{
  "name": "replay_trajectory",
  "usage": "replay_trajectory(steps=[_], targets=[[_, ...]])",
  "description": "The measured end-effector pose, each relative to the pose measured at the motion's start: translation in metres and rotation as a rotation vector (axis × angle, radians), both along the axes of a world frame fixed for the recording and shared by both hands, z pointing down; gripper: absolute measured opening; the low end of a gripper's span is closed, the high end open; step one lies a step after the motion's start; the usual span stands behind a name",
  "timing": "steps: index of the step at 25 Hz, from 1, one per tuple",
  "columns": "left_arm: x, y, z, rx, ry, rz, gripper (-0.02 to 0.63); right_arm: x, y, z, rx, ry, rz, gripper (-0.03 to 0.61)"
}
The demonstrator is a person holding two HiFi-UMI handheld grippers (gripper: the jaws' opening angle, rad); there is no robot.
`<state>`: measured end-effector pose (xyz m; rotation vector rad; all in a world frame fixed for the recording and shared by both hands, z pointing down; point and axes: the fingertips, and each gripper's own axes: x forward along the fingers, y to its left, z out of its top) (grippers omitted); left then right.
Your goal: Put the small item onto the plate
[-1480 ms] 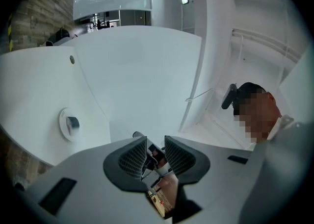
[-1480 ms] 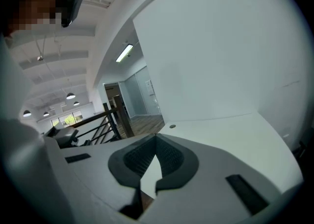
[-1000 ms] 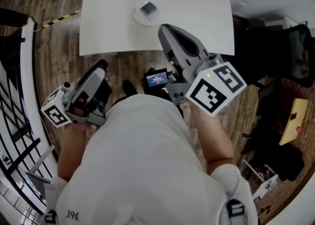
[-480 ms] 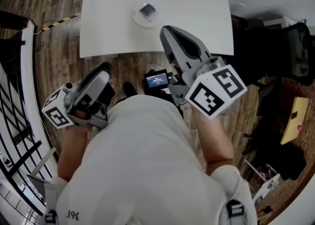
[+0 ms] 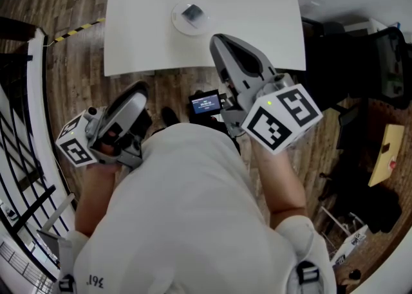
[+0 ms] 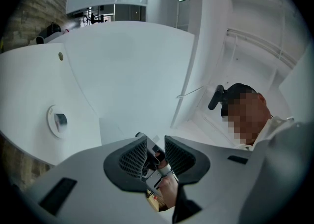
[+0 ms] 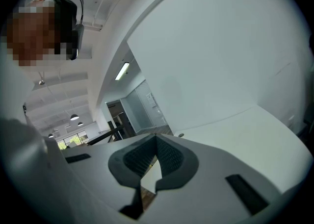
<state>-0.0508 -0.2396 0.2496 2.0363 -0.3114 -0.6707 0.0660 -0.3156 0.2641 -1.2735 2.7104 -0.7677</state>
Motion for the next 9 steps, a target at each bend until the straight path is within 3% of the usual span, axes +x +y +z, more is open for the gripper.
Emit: replay_trajectory(steps=[9], targets=[[0.0031,-0.0016,0.0025,-0.009,-0.001,0.013,0.11,0.0012,-0.0025,0.0074,-0.012,0.011,0.0,0.0]])
